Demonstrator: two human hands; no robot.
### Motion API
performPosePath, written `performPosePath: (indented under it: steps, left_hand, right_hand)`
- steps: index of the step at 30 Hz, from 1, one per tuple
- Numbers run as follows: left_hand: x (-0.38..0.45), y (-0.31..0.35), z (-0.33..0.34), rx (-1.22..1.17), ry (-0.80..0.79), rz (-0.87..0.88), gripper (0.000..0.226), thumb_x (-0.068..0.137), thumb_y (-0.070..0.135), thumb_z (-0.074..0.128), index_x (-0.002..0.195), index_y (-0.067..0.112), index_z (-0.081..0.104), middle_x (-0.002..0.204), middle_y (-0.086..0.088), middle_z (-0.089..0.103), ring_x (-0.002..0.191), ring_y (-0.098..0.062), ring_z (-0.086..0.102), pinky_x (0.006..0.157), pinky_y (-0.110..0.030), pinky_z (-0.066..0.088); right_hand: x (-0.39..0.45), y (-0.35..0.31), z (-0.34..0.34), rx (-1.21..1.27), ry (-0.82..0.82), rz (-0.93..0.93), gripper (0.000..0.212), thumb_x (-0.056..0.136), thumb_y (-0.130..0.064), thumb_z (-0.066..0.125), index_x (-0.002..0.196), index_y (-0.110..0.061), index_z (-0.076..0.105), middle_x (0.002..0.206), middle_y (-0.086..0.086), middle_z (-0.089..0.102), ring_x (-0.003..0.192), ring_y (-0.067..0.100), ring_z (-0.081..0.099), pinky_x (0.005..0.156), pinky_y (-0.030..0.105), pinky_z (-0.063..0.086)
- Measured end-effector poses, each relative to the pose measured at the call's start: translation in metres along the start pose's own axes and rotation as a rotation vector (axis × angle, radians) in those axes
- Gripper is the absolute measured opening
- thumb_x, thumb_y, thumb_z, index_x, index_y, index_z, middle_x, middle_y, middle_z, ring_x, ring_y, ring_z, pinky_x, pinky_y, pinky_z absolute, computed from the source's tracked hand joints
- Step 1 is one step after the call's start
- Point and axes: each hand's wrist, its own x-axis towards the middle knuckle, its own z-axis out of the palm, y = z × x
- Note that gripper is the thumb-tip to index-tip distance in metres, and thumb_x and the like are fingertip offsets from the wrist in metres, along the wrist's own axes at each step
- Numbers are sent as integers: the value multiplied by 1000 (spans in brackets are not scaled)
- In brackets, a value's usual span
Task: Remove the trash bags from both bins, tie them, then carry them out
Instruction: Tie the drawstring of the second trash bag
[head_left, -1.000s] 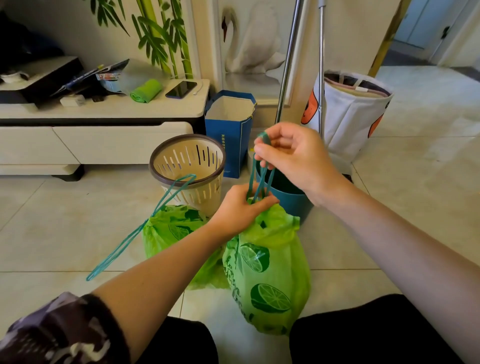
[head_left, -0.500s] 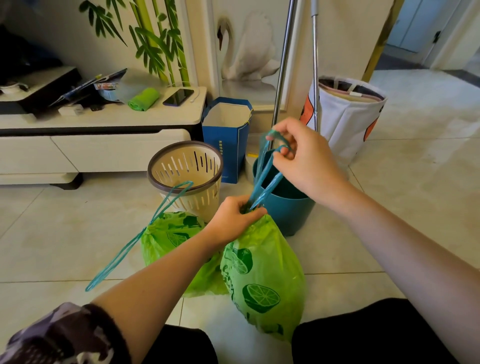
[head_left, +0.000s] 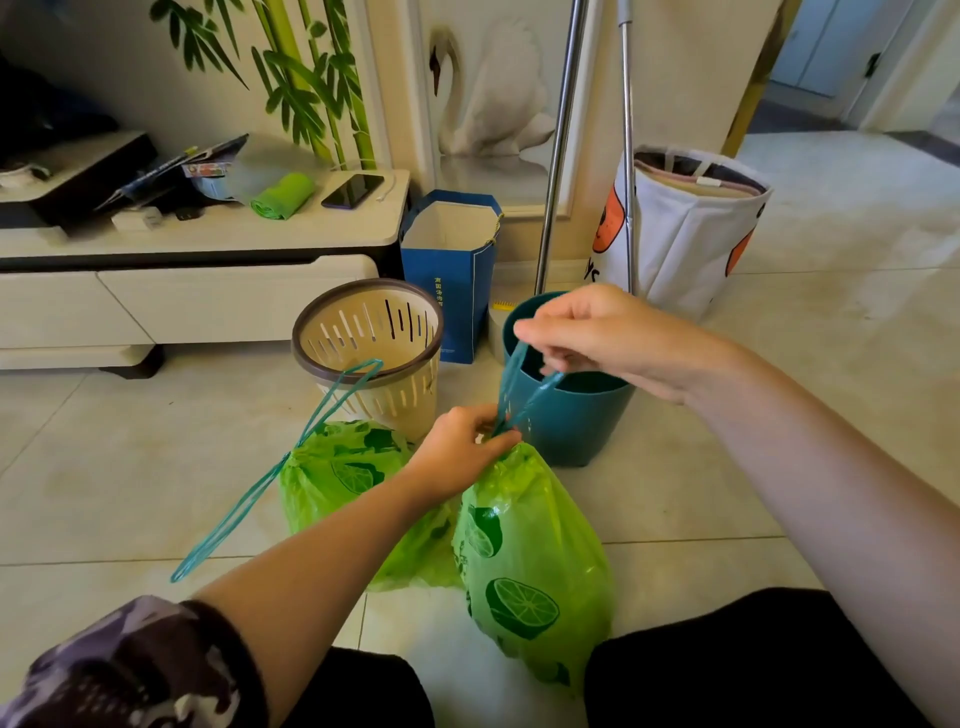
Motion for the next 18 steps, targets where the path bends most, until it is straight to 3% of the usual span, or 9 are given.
performPosePath:
  steps: [5, 10, 13, 16, 18]
  left_hand:
    - [-7, 8, 7, 18, 73, 15, 11, 89, 31, 62, 95, 25, 67, 96, 4, 71, 91, -13, 64, 88, -37, 52]
    - [-11, 21, 15, 3, 64, 68, 16, 93, 35, 55, 99, 22, 63, 89, -4, 68, 82, -20, 64, 80, -42, 53]
    - [-13, 21, 17, 32, 20, 105, 19, 95, 36, 50, 98, 19, 57, 88, -9, 67, 80, -22, 62, 80, -48, 50]
    - [-15, 22, 19, 37, -66, 92, 22, 92, 43, 53, 102, 23, 56, 86, 6, 63, 81, -11, 60, 84, -43, 51]
    - [-16, 22, 20, 52, -87, 74, 37, 83, 52, 62, 109, 26, 54, 93, 14, 62, 90, -6, 62, 90, -37, 52]
  right_hand:
    - [3, -1, 5, 526, 51, -149, 32, 95, -16, 52, 65, -7, 55, 56, 1, 37, 61, 14, 44, 74, 30, 47]
    - [2, -8, -2, 795, 151, -242, 30, 96, -14, 48, 70, -5, 60, 56, 1, 39, 58, 14, 38, 55, 23, 33]
    - [1, -6, -6, 764, 208, -276, 22, 96, -8, 46, 84, -1, 63, 63, 1, 44, 56, 10, 34, 50, 21, 26]
    - [4, -2, -4, 503, 266, -286, 21, 97, -8, 45, 91, -4, 65, 66, 2, 41, 51, 10, 30, 45, 20, 25]
    - [6, -4, 2, 372, 242, -295, 21, 98, -11, 45, 97, -6, 65, 60, -1, 36, 47, 9, 29, 43, 21, 25]
